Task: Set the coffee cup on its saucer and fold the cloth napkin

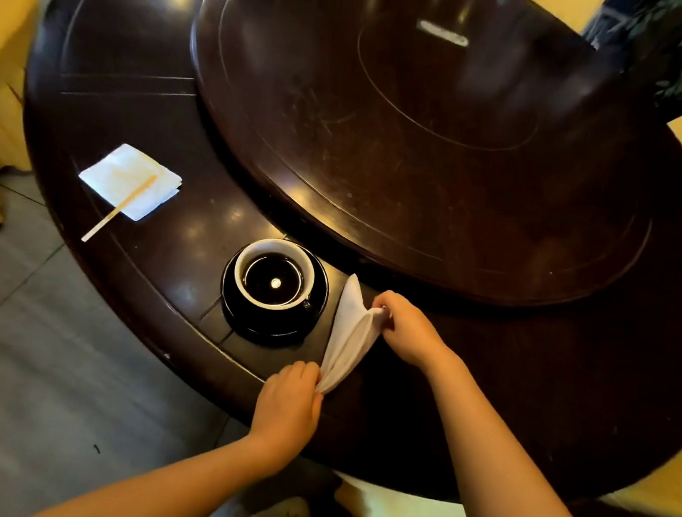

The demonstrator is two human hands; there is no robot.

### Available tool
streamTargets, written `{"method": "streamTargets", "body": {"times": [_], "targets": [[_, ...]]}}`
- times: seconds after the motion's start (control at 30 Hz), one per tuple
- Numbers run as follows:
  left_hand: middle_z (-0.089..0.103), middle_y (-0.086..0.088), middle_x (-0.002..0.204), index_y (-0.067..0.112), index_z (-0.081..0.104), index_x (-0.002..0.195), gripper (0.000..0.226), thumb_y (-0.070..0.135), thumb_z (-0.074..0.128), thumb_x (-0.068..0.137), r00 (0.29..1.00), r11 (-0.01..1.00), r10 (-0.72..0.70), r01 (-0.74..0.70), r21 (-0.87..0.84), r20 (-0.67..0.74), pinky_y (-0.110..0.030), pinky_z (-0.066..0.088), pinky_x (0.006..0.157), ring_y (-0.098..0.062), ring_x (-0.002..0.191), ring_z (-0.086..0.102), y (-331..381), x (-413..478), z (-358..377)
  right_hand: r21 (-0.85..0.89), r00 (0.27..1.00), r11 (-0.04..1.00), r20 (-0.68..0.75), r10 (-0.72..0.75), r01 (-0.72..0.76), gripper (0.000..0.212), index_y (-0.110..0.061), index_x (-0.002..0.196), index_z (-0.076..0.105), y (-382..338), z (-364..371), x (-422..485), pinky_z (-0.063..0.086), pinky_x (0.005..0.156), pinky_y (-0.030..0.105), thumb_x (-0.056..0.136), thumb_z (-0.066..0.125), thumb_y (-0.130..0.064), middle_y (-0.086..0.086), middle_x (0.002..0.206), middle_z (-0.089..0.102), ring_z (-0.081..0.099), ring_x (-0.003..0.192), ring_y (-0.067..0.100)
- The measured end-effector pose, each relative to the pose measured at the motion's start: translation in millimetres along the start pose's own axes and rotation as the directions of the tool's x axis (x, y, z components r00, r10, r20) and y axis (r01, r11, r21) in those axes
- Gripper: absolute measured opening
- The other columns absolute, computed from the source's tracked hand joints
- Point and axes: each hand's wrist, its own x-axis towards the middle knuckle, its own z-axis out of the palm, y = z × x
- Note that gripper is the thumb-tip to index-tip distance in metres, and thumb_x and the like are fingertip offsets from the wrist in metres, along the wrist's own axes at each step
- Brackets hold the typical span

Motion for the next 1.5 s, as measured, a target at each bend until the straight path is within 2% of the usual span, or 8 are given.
{"method": "streamTargets", "body": {"times": [0.4,0.53,0.67,0.77,0.87,1.03,1.23,1.5], "targets": [[0.055,-0.003,0.072,0.016,0.049,0.074,0.019,0.016,0.068,0.075,0.999,0.999,0.025,-0.026,0.029,0.034,-0.032,0.044,0.056,-0.023,0.065,0.056,-3.7,-5.1,0.8,-0.257,0.976,0.942,-0.091,0.2,-0.217,0.012,-0.014,0.098,0.056,37.3,5.6,-6.7,0.045,0.074,0.04,0.086,0.053,-0.014,0.009,0.108,0.049,0.055,0.097,0.032],[0.053,0.0,0.068,0.019,0.048,0.071,0.027,0.022,0.075,0.067,0.999,0.994,0.032,-0.033,0.107,0.018,-0.033,0.045,0.053,-0.021,0.061,0.054,-6.0,-7.6,2.6,-0.021,0.928,0.975,-0.312,0.204,-0.222,0.015,-0.011,0.087,0.068,16.1,-9.8,-1.6,0.045,0.085,0.039,0.083,0.053,-0.014,0.009,0.099,0.059,0.055,0.099,0.03],[0.055,0.0,0.072,0.019,0.053,0.074,0.024,0.025,0.075,0.069,1.0,0.994,0.028,-0.029,0.106,0.013,-0.035,0.047,0.057,-0.022,0.065,0.056,-10.0,-10.4,4.3,0.025,0.95,0.95,-0.03,0.31,-0.31,0.052,-0.016,0.053,0.05,-33.6,-18.7,-1.2,0.037,0.087,0.04,0.087,0.045,-0.055,0.005,0.079,0.061,0.045,0.096,0.021],[0.055,0.001,0.073,0.019,0.055,0.075,0.022,0.025,0.075,0.071,0.999,0.997,0.034,-0.035,0.075,0.013,-0.035,0.049,0.058,-0.02,0.066,0.056,-10.4,-11.0,2.6,-0.037,0.941,0.941,-0.044,0.336,-0.338,0.043,-0.019,0.051,0.043,-48.7,-4.6,1.7,0.032,0.079,0.035,0.086,0.054,-0.042,-0.001,0.065,0.046,0.04,0.088,0.02],[0.055,0.001,0.071,0.018,0.054,0.073,0.023,0.023,0.076,0.07,0.999,0.997,0.033,-0.033,0.067,0.001,-0.034,0.047,0.057,-0.02,0.065,0.055,-9.8,-10.4,2.2,0.17,0.91,0.913,-0.126,0.394,-0.371,0.046,-0.019,0.044,0.036,-56.3,6.6,4.0,0.028,0.06,0.03,0.083,0.059,-0.027,-0.002,0.054,0.033,0.031,0.059,0.014],[0.055,-0.001,0.072,0.016,0.054,0.073,0.02,0.025,0.072,0.075,1.0,0.998,-0.008,0.008,0.067,0.007,-0.036,0.048,0.061,-0.021,0.067,0.055,-9.5,-11.7,5.6,0.243,0.861,0.873,-0.191,0.471,-0.424,0.045,-0.016,0.043,0.033,-62.6,12.0,5.4,0.037,0.08,0.037,0.08,0.057,-0.023,-0.002,0.049,0.035,0.035,0.061,0.015],[0.054,-0.002,0.069,0.016,0.053,0.071,0.021,0.024,0.072,0.074,1.0,0.996,-0.011,0.01,0.093,0.01,-0.035,0.047,0.059,-0.022,0.065,0.054,-5.5,-12.6,3.0,0.254,0.847,0.871,-0.233,0.477,-0.42,0.046,-0.014,0.05,0.044,-57.0,14.2,-1.3,0.027,0.084,0.038,0.09,0.045,-0.036,0.003,0.065,0.052,0.048,0.104,0.027],[0.054,-0.002,0.095,0.017,0.052,0.091,0.011,0.022,0.056,0.082,0.995,0.979,-0.045,0.026,0.201,0.091,-0.036,0.044,0.078,-0.023,0.092,0.054,-4.9,-22.1,-14.0,0.387,0.697,0.847,-0.49,0.523,-0.364,0.028,-0.011,0.095,0.062,-52.8,9.5,-48.2,0.036,0.092,0.043,0.092,0.045,-0.033,0.012,0.111,0.061,0.043,0.114,0.032]]}}
